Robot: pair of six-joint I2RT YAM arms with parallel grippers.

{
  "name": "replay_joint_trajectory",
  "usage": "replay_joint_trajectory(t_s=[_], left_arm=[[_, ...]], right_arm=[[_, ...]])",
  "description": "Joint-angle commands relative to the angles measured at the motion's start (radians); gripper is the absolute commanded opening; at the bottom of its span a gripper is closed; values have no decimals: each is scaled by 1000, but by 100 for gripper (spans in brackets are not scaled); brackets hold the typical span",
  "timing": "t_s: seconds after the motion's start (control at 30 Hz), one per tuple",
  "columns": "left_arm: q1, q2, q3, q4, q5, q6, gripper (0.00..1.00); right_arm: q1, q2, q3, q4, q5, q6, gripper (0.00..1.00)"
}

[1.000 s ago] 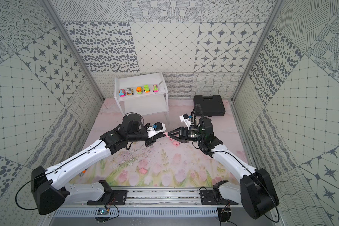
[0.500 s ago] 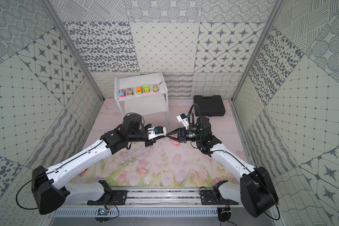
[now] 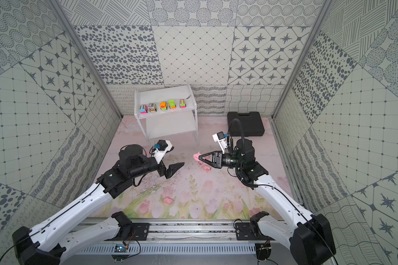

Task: Organize plastic toys on shelves
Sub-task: Pick up the plastic toy at the center of the board, then place the plastic toy on the shelf.

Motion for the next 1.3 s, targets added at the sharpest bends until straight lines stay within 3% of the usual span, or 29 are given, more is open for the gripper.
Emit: replay_joint_trajectory(t_s=[0.0,0.13,0.23,0.4,0.57,0.77,1.27], left_arm=[[51,-93,-165,388,-53,-1023,94],[51,-16,-205,549,49,-1259,84],[51,59,-174,636,151,-1314,82],[48,162,-132,785,294,-1358,80],[28,254,-95,908,359,-1402,76],[-23,353,-44,957,432,-1424,60],[-53,413,-25,976,500,-1445,43]], right_arm=[[24,-115,12,-29,139,-358,22],[68,-150,56,-157,180,-670,23],[116,-146,105,-279,233,-879,23],[173,-146,130,-349,346,-1063,24],[197,-137,153,-379,374,-1115,24],[212,-137,149,-358,402,-1104,25],[220,-105,165,-339,490,-1129,25]])
